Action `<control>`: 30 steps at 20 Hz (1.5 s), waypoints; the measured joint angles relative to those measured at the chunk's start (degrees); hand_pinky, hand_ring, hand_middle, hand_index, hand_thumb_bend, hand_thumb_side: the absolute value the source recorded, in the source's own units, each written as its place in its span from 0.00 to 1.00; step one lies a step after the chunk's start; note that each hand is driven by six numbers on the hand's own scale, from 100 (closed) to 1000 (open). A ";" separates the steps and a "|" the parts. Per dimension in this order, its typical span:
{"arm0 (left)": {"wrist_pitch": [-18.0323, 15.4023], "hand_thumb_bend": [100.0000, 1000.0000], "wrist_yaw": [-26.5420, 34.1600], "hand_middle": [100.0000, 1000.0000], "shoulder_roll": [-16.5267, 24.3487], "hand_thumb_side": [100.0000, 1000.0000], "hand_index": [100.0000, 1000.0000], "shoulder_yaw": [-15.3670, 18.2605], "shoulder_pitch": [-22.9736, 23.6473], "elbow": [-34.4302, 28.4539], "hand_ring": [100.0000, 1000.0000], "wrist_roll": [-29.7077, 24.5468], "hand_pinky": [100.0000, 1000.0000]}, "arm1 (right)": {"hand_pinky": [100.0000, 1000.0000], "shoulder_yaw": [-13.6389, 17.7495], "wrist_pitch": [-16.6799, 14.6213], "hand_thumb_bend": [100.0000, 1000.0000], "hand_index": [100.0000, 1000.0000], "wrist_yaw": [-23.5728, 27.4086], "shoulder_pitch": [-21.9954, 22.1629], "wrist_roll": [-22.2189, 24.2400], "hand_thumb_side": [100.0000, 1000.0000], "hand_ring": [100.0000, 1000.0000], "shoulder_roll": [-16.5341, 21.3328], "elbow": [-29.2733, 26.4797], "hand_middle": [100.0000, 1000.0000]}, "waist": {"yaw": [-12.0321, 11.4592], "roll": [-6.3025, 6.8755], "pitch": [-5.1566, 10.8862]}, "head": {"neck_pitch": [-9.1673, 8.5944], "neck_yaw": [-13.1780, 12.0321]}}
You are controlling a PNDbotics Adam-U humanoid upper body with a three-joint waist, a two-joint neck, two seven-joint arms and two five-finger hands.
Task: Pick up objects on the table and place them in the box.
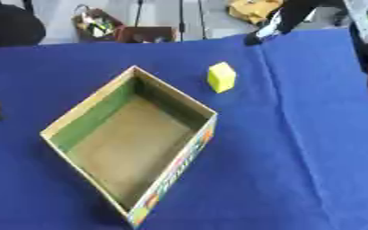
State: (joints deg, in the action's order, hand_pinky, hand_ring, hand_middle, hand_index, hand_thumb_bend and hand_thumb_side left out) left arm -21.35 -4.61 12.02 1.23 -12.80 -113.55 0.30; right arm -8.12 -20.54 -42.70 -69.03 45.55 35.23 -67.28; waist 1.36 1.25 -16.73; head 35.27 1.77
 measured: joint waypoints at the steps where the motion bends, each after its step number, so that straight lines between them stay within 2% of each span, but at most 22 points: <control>1: 0.00 0.00 -0.01 0.51 0.00 0.76 0.71 0.00 0.00 0.00 0.46 0.00 0.35 | 0.89 0.00 0.01 0.54 1.00 0.00 0.00 0.01 0.43 0.93 0.03 -0.06 0.91 | 0.00 0.00 -0.01 | 0.00 -0.01; 7: -0.03 0.00 -0.05 0.51 0.00 0.77 0.71 0.00 0.00 0.00 0.46 -0.01 0.34 | 0.90 -0.04 0.11 0.57 1.00 0.00 0.00 0.11 0.39 0.94 0.04 -0.13 0.91 | -0.15 -0.06 -0.42 | -0.03 -0.05; 12: -0.06 0.00 -0.49 0.51 0.00 0.77 0.71 0.00 -0.03 0.00 0.46 -0.05 0.34 | 0.91 -0.23 0.12 0.57 1.00 -1.10 -0.08 0.12 0.34 0.95 0.05 0.25 0.93 | -0.96 -0.35 -1.94 | -0.33 0.22; 17: -0.20 0.00 -1.23 0.51 -0.04 0.78 0.71 0.00 -0.23 0.00 0.45 -0.18 0.34 | 0.91 -0.63 -0.18 0.50 1.00 -3.99 -0.60 -0.18 0.31 0.96 0.05 2.40 0.93 | -1.55 -0.36 -3.89 | -1.62 0.90; 21: -0.34 0.00 -1.79 0.51 -0.49 0.78 0.71 -0.02 -0.79 0.00 0.45 -0.33 0.34 | 0.91 -0.75 -1.05 0.49 1.00 -6.29 -1.13 -1.05 0.30 0.95 -0.10 4.94 0.93 | -2.55 -0.54 -5.52 | -3.33 2.37; 26: -0.56 0.00 -2.07 0.51 -0.51 0.78 0.71 -0.24 -1.37 0.00 0.45 -0.56 0.34 | 0.90 -0.73 -1.96 0.49 1.00 -8.25 -1.69 -1.96 0.28 0.95 -0.66 7.72 0.92 | -3.57 -0.67 -6.89 | -5.22 4.10; 30: -0.66 0.00 -2.23 0.51 -0.52 0.78 0.71 -0.37 -1.59 0.00 0.45 -0.66 0.34 | 0.90 -0.73 -2.27 0.48 1.00 -8.67 -1.97 -2.27 0.26 0.95 -1.13 8.97 0.92 | -4.01 -0.72 -7.36 | -6.14 4.87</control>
State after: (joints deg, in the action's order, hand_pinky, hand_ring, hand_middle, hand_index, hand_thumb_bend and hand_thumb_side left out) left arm -22.01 -6.84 11.50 0.86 -14.39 -113.55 -0.36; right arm -8.85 -22.82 -51.37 -71.00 43.28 34.10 -58.31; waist -2.65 0.53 -24.09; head 29.13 6.64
